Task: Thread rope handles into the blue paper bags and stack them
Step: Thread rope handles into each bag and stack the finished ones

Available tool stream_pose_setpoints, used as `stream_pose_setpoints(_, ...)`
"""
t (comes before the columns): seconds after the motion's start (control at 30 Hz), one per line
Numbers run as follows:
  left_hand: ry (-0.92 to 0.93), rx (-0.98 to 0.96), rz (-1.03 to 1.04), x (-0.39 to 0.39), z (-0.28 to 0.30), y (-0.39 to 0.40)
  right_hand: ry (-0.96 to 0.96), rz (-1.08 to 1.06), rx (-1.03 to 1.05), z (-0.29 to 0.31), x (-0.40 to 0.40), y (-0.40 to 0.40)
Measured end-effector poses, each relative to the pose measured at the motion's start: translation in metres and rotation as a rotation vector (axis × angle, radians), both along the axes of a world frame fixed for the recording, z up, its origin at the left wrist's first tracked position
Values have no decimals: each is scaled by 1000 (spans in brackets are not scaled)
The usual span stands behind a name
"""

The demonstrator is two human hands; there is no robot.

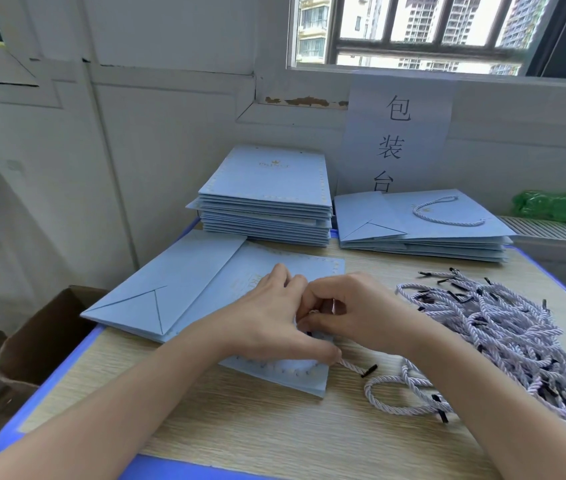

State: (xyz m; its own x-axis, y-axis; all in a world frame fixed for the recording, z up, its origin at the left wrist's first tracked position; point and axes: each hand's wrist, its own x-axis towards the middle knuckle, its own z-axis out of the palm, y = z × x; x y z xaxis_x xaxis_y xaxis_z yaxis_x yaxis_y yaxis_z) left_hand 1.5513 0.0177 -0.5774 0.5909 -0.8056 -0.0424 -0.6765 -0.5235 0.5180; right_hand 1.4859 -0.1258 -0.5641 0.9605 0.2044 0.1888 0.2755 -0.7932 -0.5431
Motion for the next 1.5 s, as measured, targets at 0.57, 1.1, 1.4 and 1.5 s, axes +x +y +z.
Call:
stream_pose_setpoints(0.57,95,-14,19,7,16,6,-3,-3,-37,19,-8,-21)
stream_pose_setpoints(1.1,113,-79,30,23,22,25,334,-181,436,-5,-2,16)
stream_pose_setpoints(1.4,2,83,-16,28,12,24,162,-361,101,17,-5,-18)
stream_pose_setpoints(1.5,-11,64,25,27,9,22,68,-461,62,25,-7,-37)
